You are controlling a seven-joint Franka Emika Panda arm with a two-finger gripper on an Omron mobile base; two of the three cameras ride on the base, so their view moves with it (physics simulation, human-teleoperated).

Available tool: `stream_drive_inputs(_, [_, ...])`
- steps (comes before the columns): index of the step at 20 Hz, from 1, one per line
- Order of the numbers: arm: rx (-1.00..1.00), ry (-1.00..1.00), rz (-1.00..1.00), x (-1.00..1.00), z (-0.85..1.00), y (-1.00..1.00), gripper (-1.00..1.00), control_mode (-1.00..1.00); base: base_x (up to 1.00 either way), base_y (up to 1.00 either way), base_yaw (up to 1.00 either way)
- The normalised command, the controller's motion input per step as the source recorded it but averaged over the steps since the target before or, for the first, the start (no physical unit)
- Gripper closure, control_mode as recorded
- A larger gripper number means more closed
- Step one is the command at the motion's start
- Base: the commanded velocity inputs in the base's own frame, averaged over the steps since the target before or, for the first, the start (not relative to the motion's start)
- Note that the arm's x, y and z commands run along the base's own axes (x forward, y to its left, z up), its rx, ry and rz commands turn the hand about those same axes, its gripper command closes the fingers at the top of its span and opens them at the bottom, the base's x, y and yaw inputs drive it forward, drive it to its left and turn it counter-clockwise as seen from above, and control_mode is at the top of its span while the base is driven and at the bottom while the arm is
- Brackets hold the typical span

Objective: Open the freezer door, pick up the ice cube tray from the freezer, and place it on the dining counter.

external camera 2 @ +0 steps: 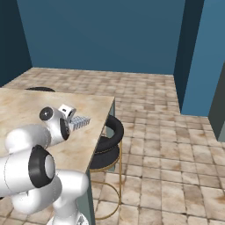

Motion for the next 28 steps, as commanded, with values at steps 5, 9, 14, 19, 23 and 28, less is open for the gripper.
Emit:
stream_drive_inputs(5, [0.00,0.01,0.00,0.13,-0.11,0.00,1.00,-1.00,0.00,0.00,0.00])
stream_drive_inputs(9, [0.00,0.04,0.00,0.08,-0.09,0.00,1.00,-1.00,0.00,0.00,0.00])
stream_drive_inputs(14, [0.00,0.07,0.00,0.08,-0.07,0.00,1.00,-1.00,0.00,0.00,0.00])
stream_drive_inputs(19, [0.00,0.09,0.00,0.07,-0.01,0.00,1.00,-1.00,0.00,0.00,0.00])
stream_drive_inputs(23, [0.00,0.12,0.00,0.06,0.00,0.00,-1.00,-1.00,0.00,0.00,0.00])
stream_drive_inputs(28, [0.00,0.08,0.00,0.05,0.01,0.00,-1.00,-1.00,0.00,0.00,0.00])
